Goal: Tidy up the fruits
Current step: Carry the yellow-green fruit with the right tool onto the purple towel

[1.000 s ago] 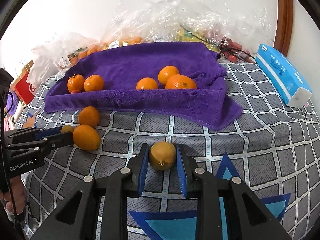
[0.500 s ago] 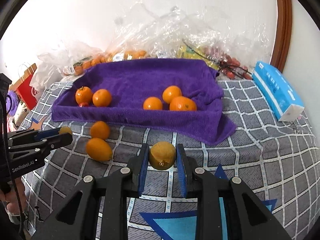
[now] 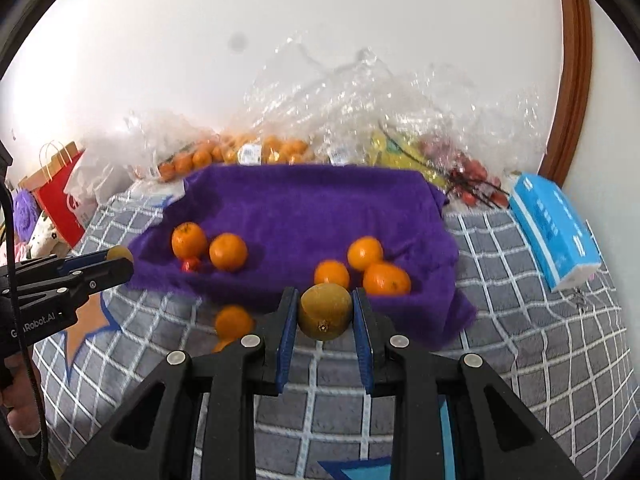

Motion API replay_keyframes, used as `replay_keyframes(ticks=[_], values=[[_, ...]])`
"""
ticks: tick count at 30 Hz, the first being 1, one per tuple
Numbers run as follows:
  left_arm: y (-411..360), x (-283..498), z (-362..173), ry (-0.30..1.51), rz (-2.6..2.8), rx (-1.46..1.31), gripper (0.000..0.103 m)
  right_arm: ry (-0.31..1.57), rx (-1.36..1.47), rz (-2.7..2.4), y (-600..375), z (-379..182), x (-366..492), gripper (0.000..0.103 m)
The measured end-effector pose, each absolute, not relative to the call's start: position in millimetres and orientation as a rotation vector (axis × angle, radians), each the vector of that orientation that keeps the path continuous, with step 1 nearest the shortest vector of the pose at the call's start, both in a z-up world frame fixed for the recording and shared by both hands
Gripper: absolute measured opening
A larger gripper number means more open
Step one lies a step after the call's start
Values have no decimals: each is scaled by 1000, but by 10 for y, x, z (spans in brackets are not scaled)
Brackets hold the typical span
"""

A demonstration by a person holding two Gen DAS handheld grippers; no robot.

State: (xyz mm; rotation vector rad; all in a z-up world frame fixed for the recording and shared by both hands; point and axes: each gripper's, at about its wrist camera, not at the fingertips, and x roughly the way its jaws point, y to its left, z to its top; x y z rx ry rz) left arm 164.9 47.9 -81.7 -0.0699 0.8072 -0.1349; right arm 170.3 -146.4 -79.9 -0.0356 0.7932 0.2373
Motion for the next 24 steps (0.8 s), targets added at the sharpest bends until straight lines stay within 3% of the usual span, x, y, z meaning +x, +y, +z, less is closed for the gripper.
replay_keyframes(ticks=[11, 24], values=[[606, 1959, -557, 746, -126, -77, 25, 763, 15, 226, -1395, -644, 2116, 27], [647, 2252, -798, 790, -139, -119, 25, 805, 17, 212, -1422, -923, 2434, 27]])
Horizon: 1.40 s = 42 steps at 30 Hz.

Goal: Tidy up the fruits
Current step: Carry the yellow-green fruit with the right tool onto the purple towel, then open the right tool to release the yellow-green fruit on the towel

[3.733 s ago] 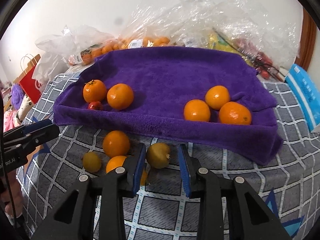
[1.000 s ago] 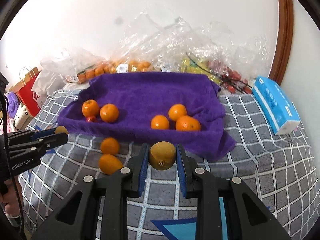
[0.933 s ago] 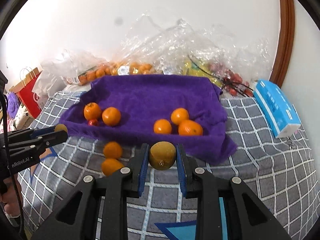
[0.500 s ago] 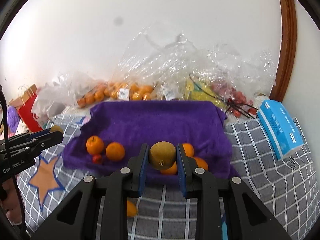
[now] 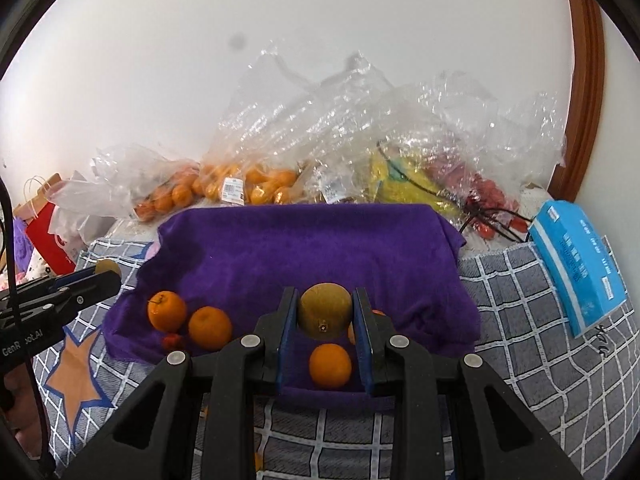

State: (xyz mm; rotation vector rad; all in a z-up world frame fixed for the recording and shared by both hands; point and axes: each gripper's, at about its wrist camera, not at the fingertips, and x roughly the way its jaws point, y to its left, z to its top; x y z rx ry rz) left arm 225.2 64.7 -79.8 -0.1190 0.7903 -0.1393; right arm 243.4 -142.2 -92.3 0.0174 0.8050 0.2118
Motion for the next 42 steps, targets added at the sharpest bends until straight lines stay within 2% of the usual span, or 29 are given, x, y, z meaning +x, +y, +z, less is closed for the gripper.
replay_keyframes(ticks=[16, 42], values=[[638, 2483, -1120, 822, -147, -161, 25, 889, -15, 232, -1363, -1457, 2714, 27], [602, 2561, -1301, 829, -182, -167, 25, 896, -46, 256, -1309, -1599, 2724, 27]])
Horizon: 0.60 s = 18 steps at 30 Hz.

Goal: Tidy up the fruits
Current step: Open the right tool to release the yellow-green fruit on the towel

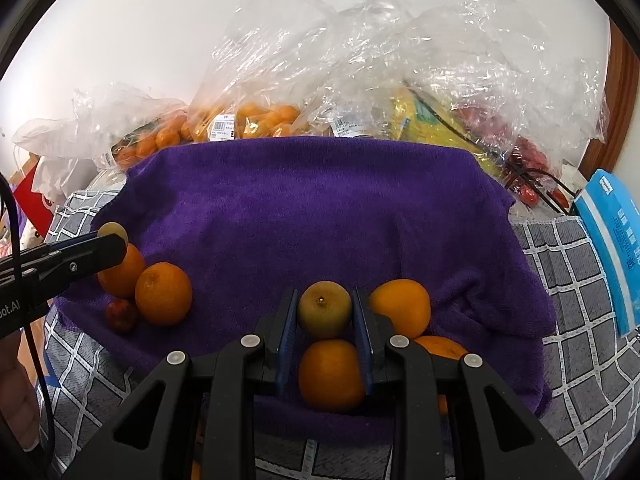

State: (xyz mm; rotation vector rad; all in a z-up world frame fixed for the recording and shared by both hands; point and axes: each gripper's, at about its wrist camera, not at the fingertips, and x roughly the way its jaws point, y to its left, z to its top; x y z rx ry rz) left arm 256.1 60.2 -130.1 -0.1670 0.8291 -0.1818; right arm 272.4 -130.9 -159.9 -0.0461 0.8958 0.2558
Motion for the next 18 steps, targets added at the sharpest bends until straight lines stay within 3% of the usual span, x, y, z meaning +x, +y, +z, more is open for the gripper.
replay_keyframes(ticks=[18], values=[[578, 2553, -1306, 832, -193, -168, 25, 855, -59, 224, -1316, -1495, 2639, 28]])
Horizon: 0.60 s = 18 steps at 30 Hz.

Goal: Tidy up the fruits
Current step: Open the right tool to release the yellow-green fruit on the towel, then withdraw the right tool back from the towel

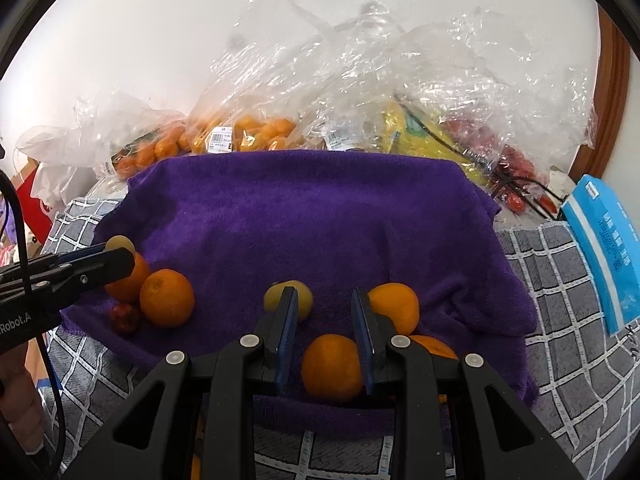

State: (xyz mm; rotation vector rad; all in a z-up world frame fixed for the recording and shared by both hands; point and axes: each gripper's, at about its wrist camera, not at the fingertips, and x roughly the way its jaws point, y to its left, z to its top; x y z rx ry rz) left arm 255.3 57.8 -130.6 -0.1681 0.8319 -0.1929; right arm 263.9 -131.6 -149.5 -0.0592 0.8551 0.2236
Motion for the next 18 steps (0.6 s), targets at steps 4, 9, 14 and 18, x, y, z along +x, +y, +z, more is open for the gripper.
replay_keyframes(ticks=[4, 9, 14, 18], values=[[588, 2545, -1285, 827, -192, -179, 25, 844, -58, 209, -1336, -1456, 2612, 31], [581, 2520, -1237, 823, -193, -177, 34, 844, -47, 199, -1363, -1429, 2580, 33], [573, 2467, -1164, 815, -200, -177, 39, 843, -43, 177, -1393, -1391, 2498, 33], [560, 2393, -1112, 797, -217, -174, 41, 842, -33, 156, -1427, -1375, 2402, 33]])
